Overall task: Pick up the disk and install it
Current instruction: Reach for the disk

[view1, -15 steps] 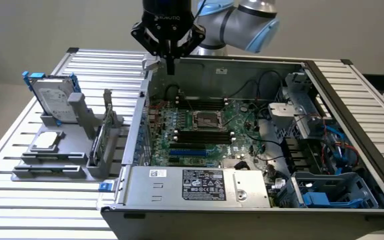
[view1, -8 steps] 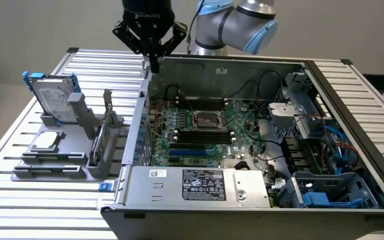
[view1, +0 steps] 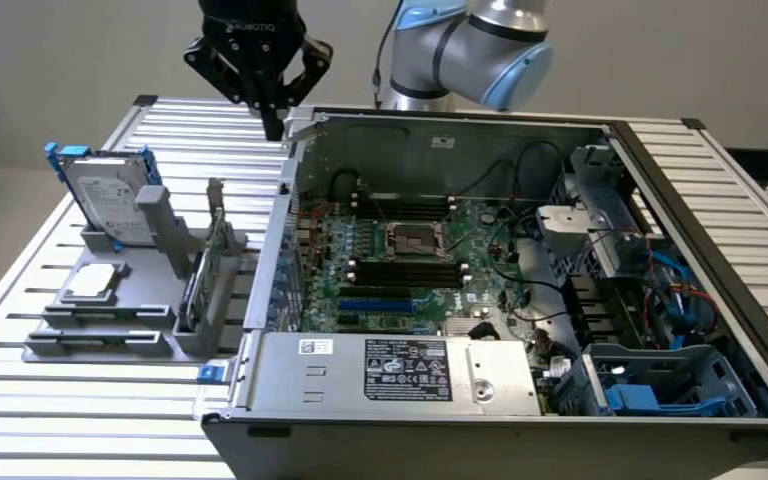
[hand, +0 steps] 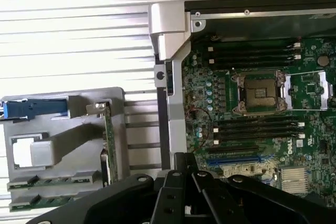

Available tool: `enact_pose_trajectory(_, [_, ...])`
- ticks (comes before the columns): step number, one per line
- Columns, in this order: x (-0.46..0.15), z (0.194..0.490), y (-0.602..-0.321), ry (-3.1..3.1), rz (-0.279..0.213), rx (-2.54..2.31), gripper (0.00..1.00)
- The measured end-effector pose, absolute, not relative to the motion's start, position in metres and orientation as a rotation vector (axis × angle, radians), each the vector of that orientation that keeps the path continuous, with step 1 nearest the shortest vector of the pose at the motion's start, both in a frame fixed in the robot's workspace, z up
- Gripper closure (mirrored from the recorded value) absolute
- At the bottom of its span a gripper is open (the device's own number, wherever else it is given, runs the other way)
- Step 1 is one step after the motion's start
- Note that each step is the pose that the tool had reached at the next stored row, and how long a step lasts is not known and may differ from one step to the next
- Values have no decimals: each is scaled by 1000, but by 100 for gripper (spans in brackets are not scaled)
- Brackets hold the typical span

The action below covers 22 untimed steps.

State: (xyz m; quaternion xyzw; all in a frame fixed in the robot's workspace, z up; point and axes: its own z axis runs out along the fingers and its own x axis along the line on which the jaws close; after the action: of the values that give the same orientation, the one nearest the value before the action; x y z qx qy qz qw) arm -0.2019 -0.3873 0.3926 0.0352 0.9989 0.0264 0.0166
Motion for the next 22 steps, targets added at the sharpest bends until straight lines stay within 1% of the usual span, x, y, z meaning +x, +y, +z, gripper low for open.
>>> enact_pose_trajectory(14, [-266,390,-382,3104,159,111,89])
enact_pose_trajectory(22, [-302,387,-377,3103,180,111,89])
